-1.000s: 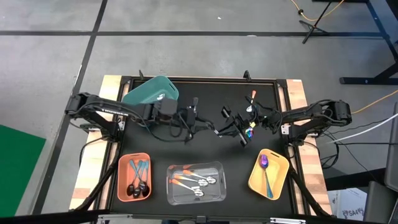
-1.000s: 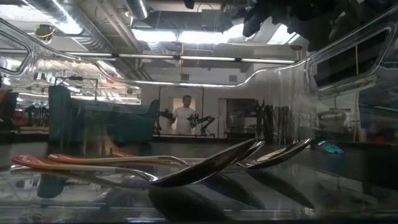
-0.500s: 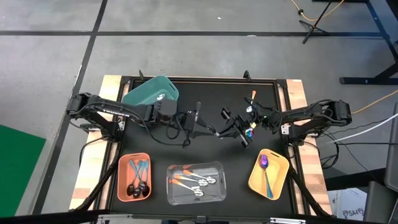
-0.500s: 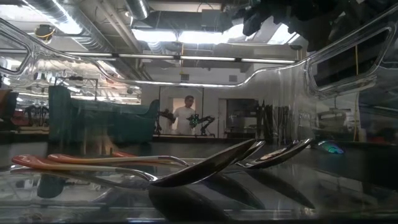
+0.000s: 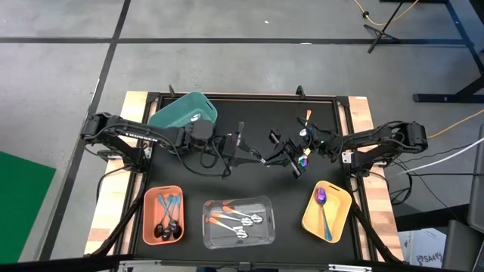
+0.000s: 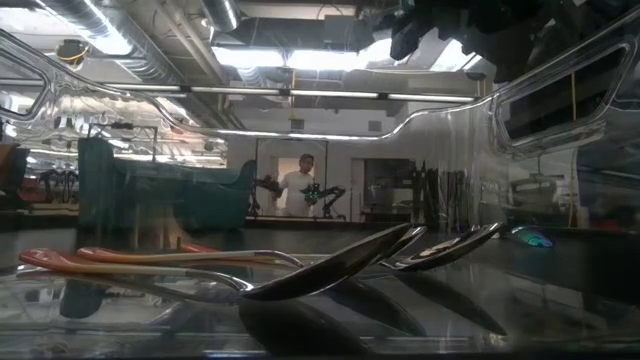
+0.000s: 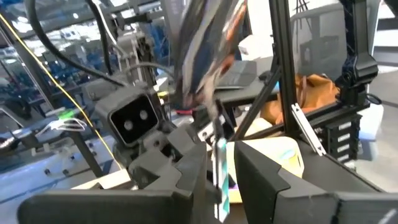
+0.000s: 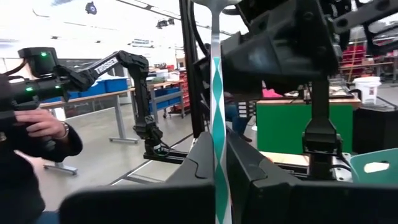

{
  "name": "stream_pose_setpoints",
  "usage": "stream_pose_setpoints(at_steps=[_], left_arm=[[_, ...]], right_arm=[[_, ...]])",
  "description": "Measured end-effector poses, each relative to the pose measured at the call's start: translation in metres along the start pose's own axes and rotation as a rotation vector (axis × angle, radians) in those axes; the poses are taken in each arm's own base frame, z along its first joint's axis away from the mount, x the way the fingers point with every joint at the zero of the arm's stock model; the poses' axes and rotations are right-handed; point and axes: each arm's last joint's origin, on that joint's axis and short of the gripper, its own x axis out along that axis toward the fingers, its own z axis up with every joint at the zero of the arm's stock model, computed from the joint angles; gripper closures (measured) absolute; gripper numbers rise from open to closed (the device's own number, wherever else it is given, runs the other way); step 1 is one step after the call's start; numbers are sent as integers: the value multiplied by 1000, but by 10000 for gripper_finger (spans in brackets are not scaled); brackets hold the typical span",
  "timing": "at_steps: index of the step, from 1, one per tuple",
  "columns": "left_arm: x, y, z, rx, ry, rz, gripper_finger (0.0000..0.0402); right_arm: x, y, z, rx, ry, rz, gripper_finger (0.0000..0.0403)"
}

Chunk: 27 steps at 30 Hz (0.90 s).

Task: Sort silverware by color (type)
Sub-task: Put the white-green spoon into the blue bin

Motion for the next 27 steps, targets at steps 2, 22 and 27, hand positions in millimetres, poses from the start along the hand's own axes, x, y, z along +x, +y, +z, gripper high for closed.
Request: stream_pose_setpoints(at_steps=[2, 22, 27], left_arm=[[0, 0, 1, 2, -9, 2, 325], [0, 2, 2, 3, -14, 37, 369], [0, 2, 2, -2, -8, 63, 393]], right_arm=[[0, 0, 0, 0, -4, -16, 400], [0, -3, -1, 9, -5, -96, 399], [0, -3, -1, 7, -4, -97, 398]])
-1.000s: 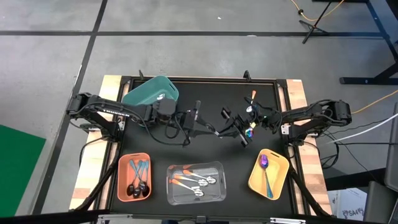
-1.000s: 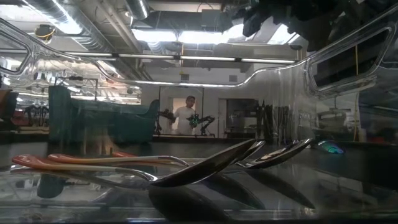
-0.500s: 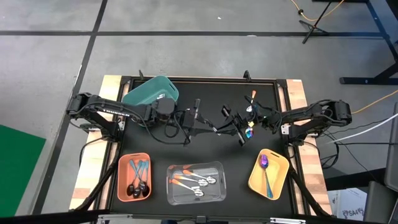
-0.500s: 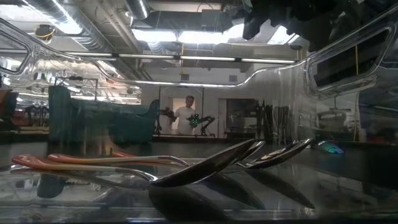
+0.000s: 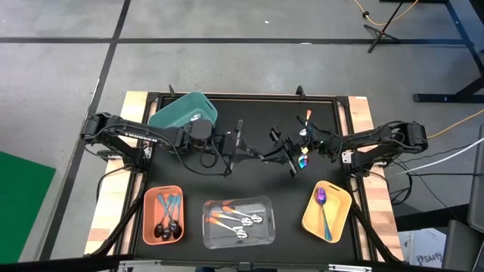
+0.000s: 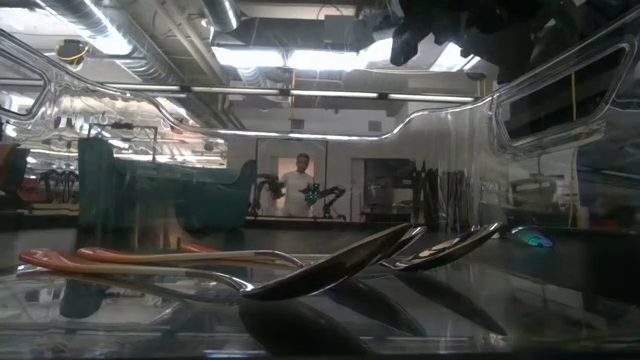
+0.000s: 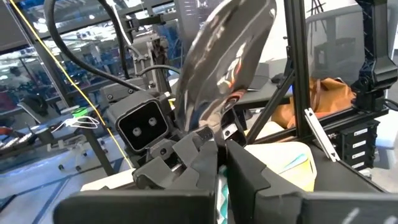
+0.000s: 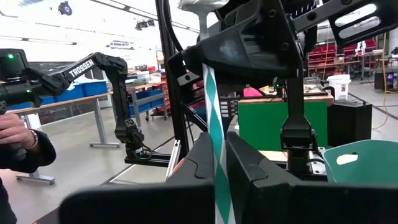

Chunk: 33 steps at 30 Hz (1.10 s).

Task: Sort silverware by color (type)
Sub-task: Put the white-green spoon into the blue bin

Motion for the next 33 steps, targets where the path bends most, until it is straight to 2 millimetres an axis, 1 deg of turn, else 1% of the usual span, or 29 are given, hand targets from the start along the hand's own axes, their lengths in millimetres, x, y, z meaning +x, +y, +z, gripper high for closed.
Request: stream_pose_setpoints(at_steps=[4, 13, 16, 20, 24, 26, 31, 33], left_arm=[[0, 0, 0, 0, 1, 4, 392], [0, 1, -1, -3, 9, 14, 394], [0, 1, -1, -2, 10, 18, 394], [0, 1, -1, -4, 11, 19, 395], [0, 1, -1, -57, 22, 42, 395], [-3, 3, 0, -85, 39, 48, 395], [-14, 7, -1, -182, 117, 54, 394], [-21, 9, 0, -225, 163, 58, 393]], right_arm=[[0, 0, 0, -1, 0, -1, 398], [0, 0, 0, 10, 2, -4, 364], [0, 0, 0, 11, 1, -8, 346], [0, 0, 0, 11, 1, -8, 310], [0, 0, 0, 10, 1, -1, 279], [-1, 1, 3, 6, -3, 14, 269], [-6, 4, 11, -7, 4, 91, 258], [-10, 2, 13, 3, 33, 111, 258]])
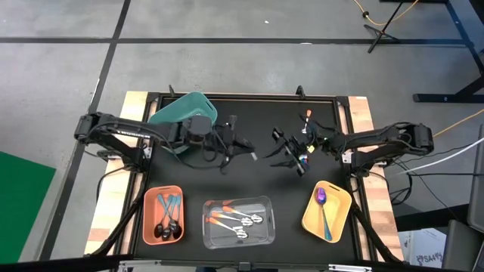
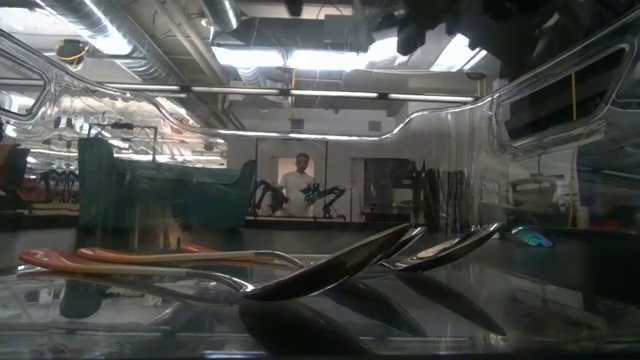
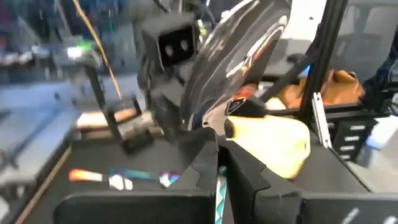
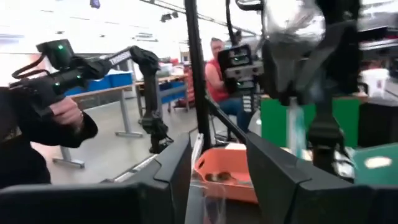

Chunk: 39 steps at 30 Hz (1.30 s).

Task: Sort silverware by color (type)
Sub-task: Put the white-green spoon into the blue bin

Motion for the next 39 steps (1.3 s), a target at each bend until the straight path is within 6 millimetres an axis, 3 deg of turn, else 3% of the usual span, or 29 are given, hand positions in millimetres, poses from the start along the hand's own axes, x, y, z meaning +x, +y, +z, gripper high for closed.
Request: stream_pose_setpoints(at_steps=[6, 13, 25, 32, 39], left_arm=[[-29, 15, 4, -169, 100, 55, 391], [-72, 48, 3, -320, 214, 204, 389], [-138, 107, -32, -518, 560, 537, 388], [-151, 125, -61, -598, 835, 669, 388], [-139, 144, -88, -603, 1026, 710, 388]], right_arm=[[-14, -6, 2, 64, 88, -52, 258], [-17, -11, -11, 156, 196, -160, 258], [-21, -15, -22, 205, 273, -326, 258], [-21, -16, -23, 204, 276, -365, 258], [-21, -16, -23, 204, 276, -365, 258]])
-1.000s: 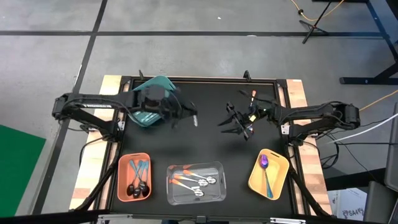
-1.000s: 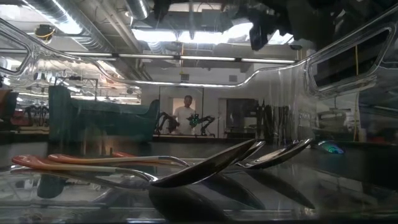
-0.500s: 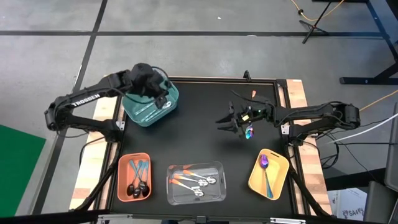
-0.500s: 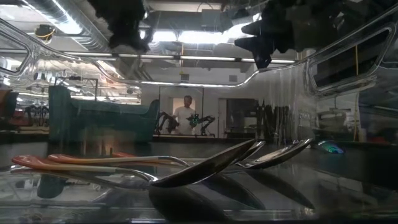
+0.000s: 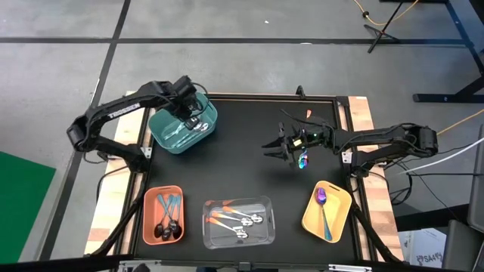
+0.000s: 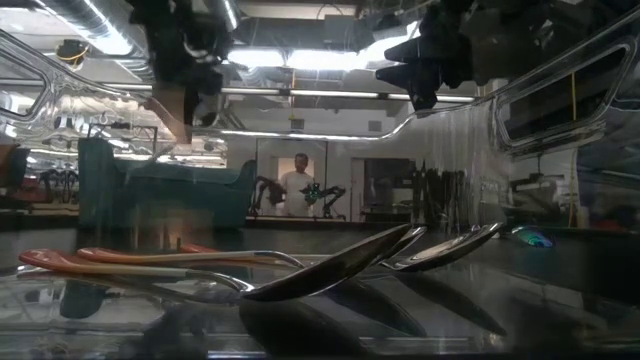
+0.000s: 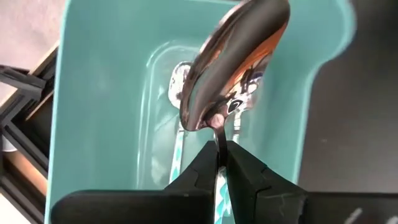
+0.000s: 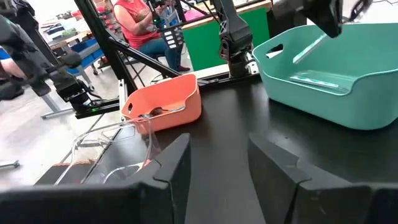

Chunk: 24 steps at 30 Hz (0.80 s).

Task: Sort silverware by color (type)
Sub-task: Put the white-green spoon into the blue bin

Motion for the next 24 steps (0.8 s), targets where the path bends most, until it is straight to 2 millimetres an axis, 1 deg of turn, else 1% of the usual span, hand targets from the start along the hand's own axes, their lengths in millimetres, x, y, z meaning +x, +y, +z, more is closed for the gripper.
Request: stream_pose_setpoints(at_steps=[4, 8, 15, 20, 24], left_arm=[[23, -1, 7, 2, 79, 20, 388], [46, -2, 12, 56, 164, 27, 388], [86, -6, 16, 106, 309, 34, 388], [106, -8, 16, 128, 374, 35, 388], [114, -9, 16, 130, 390, 36, 388]], right_arm=[[0, 0, 0, 0, 0, 0, 258], [0, 0, 0, 0, 0, 0, 258], [0, 0, 0, 0, 0, 0, 258], [0, 0, 0, -1, 0, 0, 258], [0, 0, 0, -1, 0, 0, 258]])
